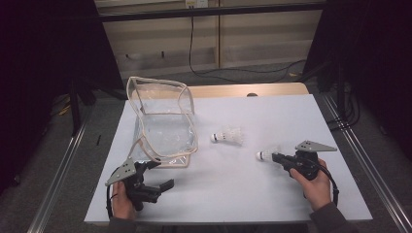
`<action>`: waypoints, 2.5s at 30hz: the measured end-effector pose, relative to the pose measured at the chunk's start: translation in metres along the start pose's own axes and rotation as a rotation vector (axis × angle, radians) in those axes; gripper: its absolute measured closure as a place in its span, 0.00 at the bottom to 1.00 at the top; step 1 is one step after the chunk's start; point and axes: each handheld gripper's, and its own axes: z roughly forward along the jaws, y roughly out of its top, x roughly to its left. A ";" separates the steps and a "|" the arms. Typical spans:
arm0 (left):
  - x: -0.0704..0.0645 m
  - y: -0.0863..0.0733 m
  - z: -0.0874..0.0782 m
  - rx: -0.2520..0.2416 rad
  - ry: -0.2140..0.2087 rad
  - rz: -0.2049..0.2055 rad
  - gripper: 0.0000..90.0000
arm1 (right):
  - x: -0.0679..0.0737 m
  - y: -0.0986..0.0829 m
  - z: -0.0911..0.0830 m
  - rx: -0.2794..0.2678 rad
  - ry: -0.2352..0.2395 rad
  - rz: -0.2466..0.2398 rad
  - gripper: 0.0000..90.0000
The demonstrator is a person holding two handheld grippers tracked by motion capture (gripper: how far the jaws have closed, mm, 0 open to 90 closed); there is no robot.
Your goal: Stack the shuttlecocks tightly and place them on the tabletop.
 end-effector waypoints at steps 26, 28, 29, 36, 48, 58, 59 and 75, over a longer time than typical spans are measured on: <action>0.000 0.000 0.000 -0.006 0.001 -0.004 0.03 | -0.008 0.027 0.004 -0.053 0.056 0.018 1.00; 0.000 0.000 0.000 -0.005 0.001 -0.004 0.03 | -0.008 0.030 0.005 -0.052 0.056 0.015 1.00; 0.000 0.000 0.000 -0.005 0.000 -0.003 0.03 | -0.007 0.030 0.006 -0.054 0.057 0.012 1.00; 0.000 0.000 0.000 -0.005 0.000 -0.003 0.03 | -0.006 0.037 0.011 -0.059 0.057 0.010 1.00; 0.001 0.000 0.000 -0.005 0.001 -0.003 0.03 | -0.007 0.045 0.019 -0.083 0.056 0.020 1.00; 0.000 0.000 0.000 -0.006 0.001 -0.004 0.03 | -0.007 0.050 0.026 -0.095 0.053 0.023 1.00; 0.000 0.000 0.000 -0.006 0.001 -0.004 0.03 | -0.007 0.050 0.026 -0.096 0.054 0.026 1.00; 0.001 0.000 0.000 -0.007 -0.002 -0.005 0.03 | -0.003 0.055 0.043 -0.083 0.071 0.023 1.00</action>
